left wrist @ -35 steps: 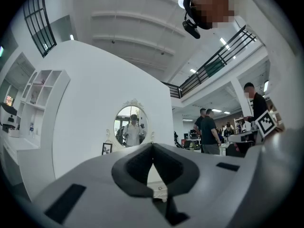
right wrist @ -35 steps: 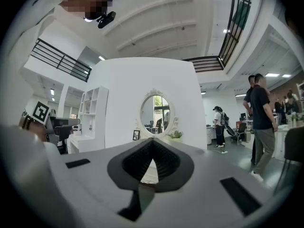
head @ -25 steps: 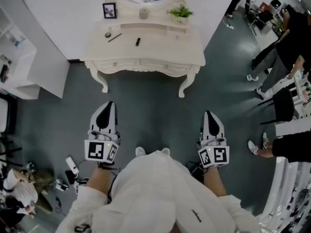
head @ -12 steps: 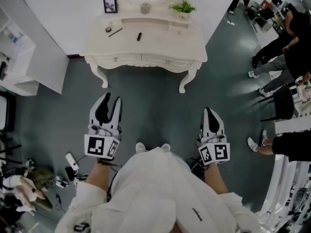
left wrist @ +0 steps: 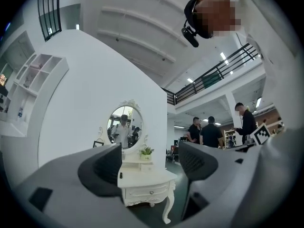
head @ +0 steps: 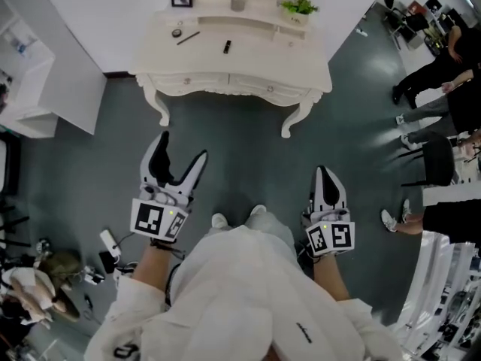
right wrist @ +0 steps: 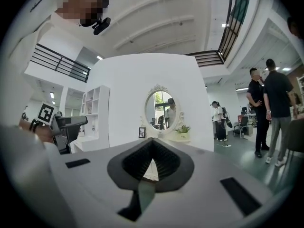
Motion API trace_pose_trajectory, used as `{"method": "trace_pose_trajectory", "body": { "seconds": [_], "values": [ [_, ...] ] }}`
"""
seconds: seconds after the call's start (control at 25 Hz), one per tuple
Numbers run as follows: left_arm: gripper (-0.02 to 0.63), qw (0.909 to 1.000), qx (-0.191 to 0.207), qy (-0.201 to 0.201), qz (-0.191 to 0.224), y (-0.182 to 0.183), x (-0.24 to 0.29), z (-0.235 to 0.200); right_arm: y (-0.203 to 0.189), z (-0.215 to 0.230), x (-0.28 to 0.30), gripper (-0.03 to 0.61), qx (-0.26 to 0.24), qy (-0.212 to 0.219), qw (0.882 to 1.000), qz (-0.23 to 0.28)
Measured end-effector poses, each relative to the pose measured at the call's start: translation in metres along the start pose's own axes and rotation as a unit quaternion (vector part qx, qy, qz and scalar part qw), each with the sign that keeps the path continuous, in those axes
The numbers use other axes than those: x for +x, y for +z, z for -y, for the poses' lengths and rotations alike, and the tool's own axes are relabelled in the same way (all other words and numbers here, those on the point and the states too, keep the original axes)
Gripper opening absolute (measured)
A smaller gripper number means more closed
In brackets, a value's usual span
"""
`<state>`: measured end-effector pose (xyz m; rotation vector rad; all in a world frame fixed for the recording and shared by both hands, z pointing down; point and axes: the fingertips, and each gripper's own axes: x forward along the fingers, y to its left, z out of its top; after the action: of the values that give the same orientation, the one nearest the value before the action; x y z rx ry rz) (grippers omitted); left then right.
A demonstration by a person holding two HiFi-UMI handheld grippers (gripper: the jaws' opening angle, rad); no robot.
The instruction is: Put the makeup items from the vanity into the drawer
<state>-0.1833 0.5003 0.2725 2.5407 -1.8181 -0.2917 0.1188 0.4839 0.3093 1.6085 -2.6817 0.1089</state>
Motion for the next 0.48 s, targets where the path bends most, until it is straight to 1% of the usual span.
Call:
{"method": "trace_pose_trajectory", "body": {
  "seconds": [0.2,0.4,0.48],
  "values": [
    [0.365,0.9999,0.007,-0.013,-0.001,-0.005,0.008,-0.002,0.002,-0.007,0.012,0.017,-0.009,0.009,1.000,0.004],
    [0.368,0.9998,-0.015,-0.013,0.003,-0.010,0.030,-0.005,0.004,0.001,0.034,0.017,-0.009,0.016,1.000,0.010],
    [0.368,0.9998,-0.017,-0.008,0.000,-0.012,0.041,-0.008,0.004,0.006,0.045,0.017,-0.006,0.024,1.000,0.009]
  ]
}}
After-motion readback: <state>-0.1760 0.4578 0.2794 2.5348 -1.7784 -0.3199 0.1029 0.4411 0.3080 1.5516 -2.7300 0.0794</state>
